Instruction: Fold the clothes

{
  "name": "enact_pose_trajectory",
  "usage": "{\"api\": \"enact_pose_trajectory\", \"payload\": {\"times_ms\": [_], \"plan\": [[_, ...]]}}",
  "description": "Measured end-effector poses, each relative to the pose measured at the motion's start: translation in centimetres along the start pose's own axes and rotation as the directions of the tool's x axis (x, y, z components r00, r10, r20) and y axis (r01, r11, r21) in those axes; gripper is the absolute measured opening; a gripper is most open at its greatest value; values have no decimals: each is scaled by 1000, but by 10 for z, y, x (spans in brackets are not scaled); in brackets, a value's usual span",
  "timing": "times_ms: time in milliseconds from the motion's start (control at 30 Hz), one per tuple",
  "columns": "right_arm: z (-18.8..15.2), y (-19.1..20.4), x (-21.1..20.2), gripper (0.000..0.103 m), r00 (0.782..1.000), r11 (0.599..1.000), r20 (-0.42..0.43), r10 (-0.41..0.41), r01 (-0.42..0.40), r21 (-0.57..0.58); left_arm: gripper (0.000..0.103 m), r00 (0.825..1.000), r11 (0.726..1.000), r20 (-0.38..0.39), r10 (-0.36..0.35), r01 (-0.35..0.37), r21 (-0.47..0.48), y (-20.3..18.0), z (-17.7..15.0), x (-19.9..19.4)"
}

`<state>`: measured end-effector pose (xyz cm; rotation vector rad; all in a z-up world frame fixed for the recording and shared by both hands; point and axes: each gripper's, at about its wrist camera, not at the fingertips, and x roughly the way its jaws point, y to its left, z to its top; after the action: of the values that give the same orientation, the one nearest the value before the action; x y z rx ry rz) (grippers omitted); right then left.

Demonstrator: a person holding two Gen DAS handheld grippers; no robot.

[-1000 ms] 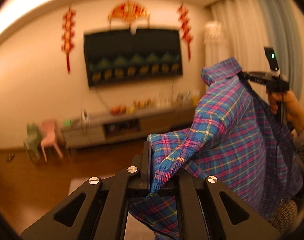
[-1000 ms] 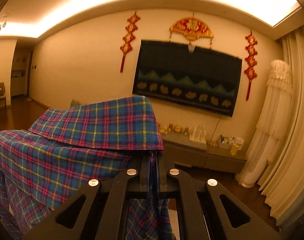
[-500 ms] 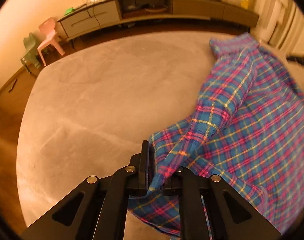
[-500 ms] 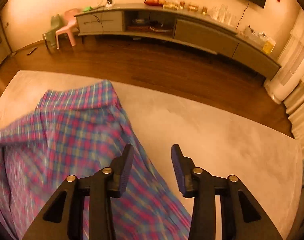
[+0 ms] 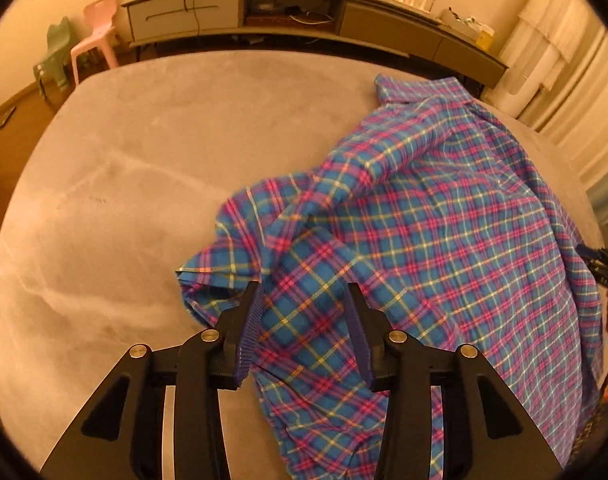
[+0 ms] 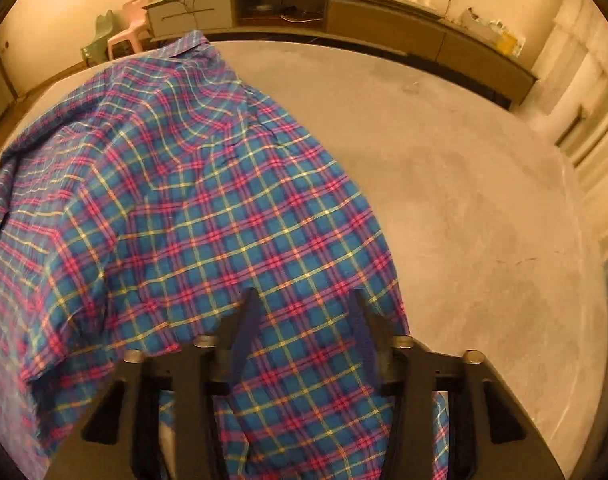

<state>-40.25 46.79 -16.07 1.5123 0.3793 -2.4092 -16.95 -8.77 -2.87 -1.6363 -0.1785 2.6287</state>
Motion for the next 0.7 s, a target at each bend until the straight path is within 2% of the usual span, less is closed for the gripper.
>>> {"api": "enact_pose_trajectory", "payload": {"times_ms": [33, 67, 133, 200, 267, 333, 400, 433, 500, 533, 567, 633, 700], "plan": [[2, -3, 2, 1, 1000, 1000, -5, -17, 17, -12, 8, 1000, 1000, 2, 21, -21, 8, 2, 5, 3], [5, -7, 4, 1, 999, 999, -9, -35, 35, -25, 8, 997, 998, 18, 68, -69, 6, 8, 13, 3], [9, -27, 13, 0, 991, 991, -19, -136, 135, -22, 7, 983, 985, 55, 173, -173, -5, 22, 30, 2], [12, -59, 23, 0, 959, 960, -42, -280, 280, -1, 10, 967, 967, 58, 250, -246, -68, 50, 53, 5], [10, -95, 33, 0, 917, 918, -66, -393, 396, 33, 22, 968, 960, 28, 249, -243, -137, 73, 67, 7], [9, -120, 36, 0, 902, 897, -87, -423, 431, 98, 24, 956, 944, 31, 290, -281, -176, 82, 70, 1], [7, -139, 39, 4, 886, 877, -113, -450, 463, 133, 23, 952, 941, 59, 300, -285, -183, 78, 62, -10], [8, -144, 38, 7, 886, 874, -117, -449, 462, 150, 27, 963, 952, 64, 261, -245, -182, 72, 51, -16], [10, -148, 26, 11, 907, 888, -93, -412, 422, 181, 38, 984, 973, 72, 165, -150, -178, 60, 28, -27], [13, -143, 19, 16, 918, 899, -68, -392, 397, 185, 51, 992, 981, 62, 114, -102, -168, 51, 11, -31], [14, -135, 8, 23, 931, 914, -32, -365, 364, 180, 59, 997, 986, 48, 61, -53, -157, 42, -8, -35], [21, -109, -18, 34, 958, 949, 49, -283, 272, 156, 61, 1000, 990, 11, -5, 6, -142, 29, -40, -37], [30, -75, -35, 37, 978, 979, 113, -178, 165, 118, 61, 997, 989, -47, -54, 47, -137, 13, -76, -39]]}}
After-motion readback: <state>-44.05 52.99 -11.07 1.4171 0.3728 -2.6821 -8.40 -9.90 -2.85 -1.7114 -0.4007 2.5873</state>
